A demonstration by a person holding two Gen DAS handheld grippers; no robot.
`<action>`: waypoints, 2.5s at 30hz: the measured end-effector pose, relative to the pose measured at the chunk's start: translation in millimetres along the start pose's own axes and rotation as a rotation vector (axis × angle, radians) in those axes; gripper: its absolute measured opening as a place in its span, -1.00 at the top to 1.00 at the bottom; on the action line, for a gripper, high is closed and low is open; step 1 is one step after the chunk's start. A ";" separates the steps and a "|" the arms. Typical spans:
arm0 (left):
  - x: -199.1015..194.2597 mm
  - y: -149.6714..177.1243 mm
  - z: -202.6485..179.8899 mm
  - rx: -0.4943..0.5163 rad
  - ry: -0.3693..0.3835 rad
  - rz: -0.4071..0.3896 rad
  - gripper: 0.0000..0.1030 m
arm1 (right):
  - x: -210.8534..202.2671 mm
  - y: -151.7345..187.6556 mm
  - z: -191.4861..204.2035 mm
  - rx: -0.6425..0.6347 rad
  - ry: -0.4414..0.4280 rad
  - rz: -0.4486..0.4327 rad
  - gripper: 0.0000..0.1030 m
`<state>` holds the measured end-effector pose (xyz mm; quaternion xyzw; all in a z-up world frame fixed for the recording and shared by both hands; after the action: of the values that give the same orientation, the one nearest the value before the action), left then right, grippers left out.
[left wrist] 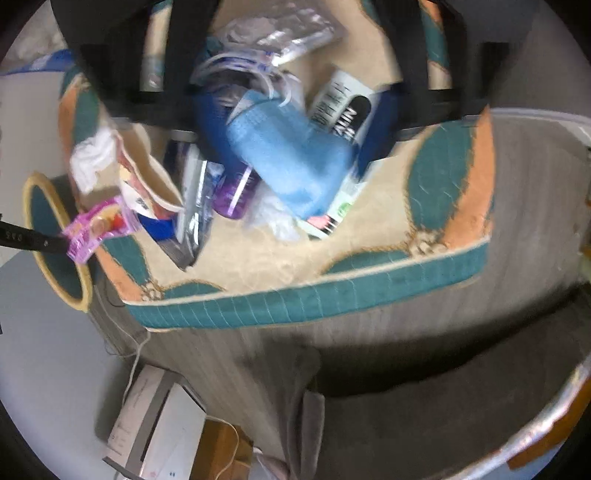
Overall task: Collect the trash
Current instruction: 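Grasp a blue mask with the left tool while the right tool grasps the pink wrapper, then move both tools over the bin and release the mask and pink wrapper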
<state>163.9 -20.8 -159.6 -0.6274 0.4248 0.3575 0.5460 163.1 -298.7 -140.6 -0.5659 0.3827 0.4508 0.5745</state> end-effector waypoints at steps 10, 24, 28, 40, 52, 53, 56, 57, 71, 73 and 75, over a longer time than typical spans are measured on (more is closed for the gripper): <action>-59.1 -17.8 -8.5 0.059 0.035 -0.182 0.93 | -54.6 -17.7 8.8 -0.030 -0.011 -0.157 0.86; -102.7 -27.0 -44.1 0.147 0.067 -0.384 0.93 | -111.3 1.9 18.2 -0.055 0.111 -0.271 0.86; -96.9 -17.5 -59.3 0.165 0.080 -0.368 0.93 | -113.0 3.3 18.7 -0.074 0.136 -0.278 0.86; -92.7 0.0 -99.3 0.225 0.061 -0.374 0.93 | -112.1 0.0 -9.2 -0.083 0.127 -0.302 0.86; -89.8 -6.2 -155.3 0.186 0.180 -0.356 0.93 | -101.3 2.8 -60.1 -0.012 0.122 -0.283 0.86; -88.4 -7.3 -160.2 0.191 0.185 -0.355 0.93 | -101.0 3.3 -63.1 -0.006 0.121 -0.283 0.86; -85.0 -9.4 -174.9 0.209 0.196 -0.347 0.93 | -100.6 4.5 -73.0 0.012 0.117 -0.282 0.86; -84.0 -10.9 -178.2 0.211 0.202 -0.343 0.93 | -100.7 4.9 -76.5 0.016 0.120 -0.283 0.86; -44.7 -11.3 -258.9 0.287 0.298 -0.220 0.93 | -87.1 28.5 -170.9 0.247 0.158 -0.248 0.86; -36.2 -7.8 -272.0 0.307 0.305 -0.202 0.93 | -82.6 35.5 -184.1 0.289 0.168 -0.230 0.86; -29.6 -3.9 -284.9 0.335 0.302 -0.198 0.93 | -80.0 40.1 -191.5 0.308 0.186 -0.214 0.86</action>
<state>151.8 -298.0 -88.8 -0.6130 0.4913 0.1291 0.6051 114.4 -498.0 -89.6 -0.5480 0.4360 0.2694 0.6610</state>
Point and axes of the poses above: each gripper's, at about its wrist camera, not at the fingertips, and x roughly the way its jaws point, z to its left, y to its underside, the point moved 4 cm from there along x, roughly the way its jaws point, and after that the axes turned 12 degrees about -x, right-handed, at the moved point
